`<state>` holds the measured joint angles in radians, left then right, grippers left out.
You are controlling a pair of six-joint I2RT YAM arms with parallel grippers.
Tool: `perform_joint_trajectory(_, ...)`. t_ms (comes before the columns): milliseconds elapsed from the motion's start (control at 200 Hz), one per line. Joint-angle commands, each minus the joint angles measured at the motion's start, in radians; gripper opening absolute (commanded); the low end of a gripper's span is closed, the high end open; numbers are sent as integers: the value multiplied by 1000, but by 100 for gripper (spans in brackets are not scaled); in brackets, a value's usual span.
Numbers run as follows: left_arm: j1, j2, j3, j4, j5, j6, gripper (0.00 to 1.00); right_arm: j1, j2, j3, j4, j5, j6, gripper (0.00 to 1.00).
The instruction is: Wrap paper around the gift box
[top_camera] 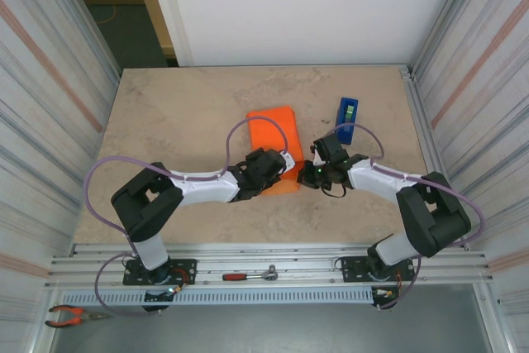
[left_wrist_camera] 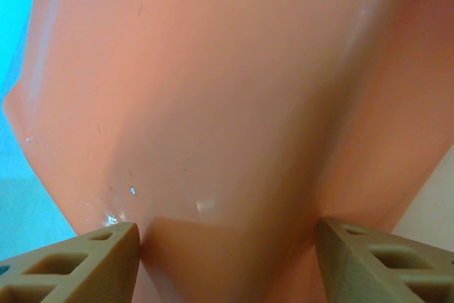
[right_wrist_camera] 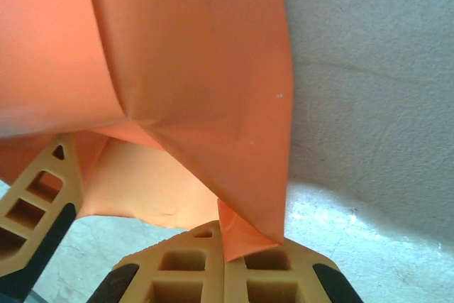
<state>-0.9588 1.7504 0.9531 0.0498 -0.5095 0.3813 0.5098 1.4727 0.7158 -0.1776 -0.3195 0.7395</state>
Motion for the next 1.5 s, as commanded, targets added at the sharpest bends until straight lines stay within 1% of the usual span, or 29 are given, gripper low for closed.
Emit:
perform_joint_trajectory(0, -8, 17, -29, -41, 19, 4, 66, -8, -39, -11, 60, -48, 46, 0)
perform_joint_trajectory(235, -13, 20, -30, -39, 22, 3, 66, -7, -22, -52, 223, -72, 115, 0)
perform_joint_trajectory(411, -17, 21, -29, -37, 21, 3, 65, 6, 0, -80, 347, -42, 163, 0)
perform_joint_trajectory(521, -20, 23, -30, -37, 22, 3, 65, 26, 22, -78, 391, -15, 181, 0)
perform_joint_trajectory(711, -24, 23, -31, -34, 22, 3, 65, 66, 85, -54, 410, 7, 190, 0)
perform_joint_trajectory(742, -27, 24, -31, -34, 23, 3, 65, 70, 96, -54, 415, 8, 194, 3)
perform_joint_trajectory(782, -27, 22, -30, -34, 23, 4, 65, 75, 106, -55, 420, 9, 198, 13)
perform_joint_trajectory(812, -28, 23, -31, -34, 22, 3, 65, 78, 114, -56, 423, 7, 200, 17)
perform_joint_trajectory(977, -29, 19, -32, -33, 21, 3, 65, 78, 121, -65, 421, -14, 194, 27)
perform_joint_trajectory(1057, -31, 18, -34, -34, 19, 3, 65, 68, 91, -73, 406, -27, 185, 32)
perform_joint_trajectory(1132, -31, 17, -34, -36, 19, 3, 65, 53, 52, -86, 385, -34, 178, 39)
perform_joint_trajectory(1303, -34, 15, -36, -38, 16, 2, 65, 2, -72, -131, 317, -46, 157, 45)
perform_joint_trajectory(1423, -34, 11, -36, -39, 13, 2, 65, -57, -163, -177, 275, -57, 143, 49)
perform_joint_trajectory(1498, -34, 12, -36, -39, 14, 1, 65, -99, -207, -201, 251, -65, 132, 50)
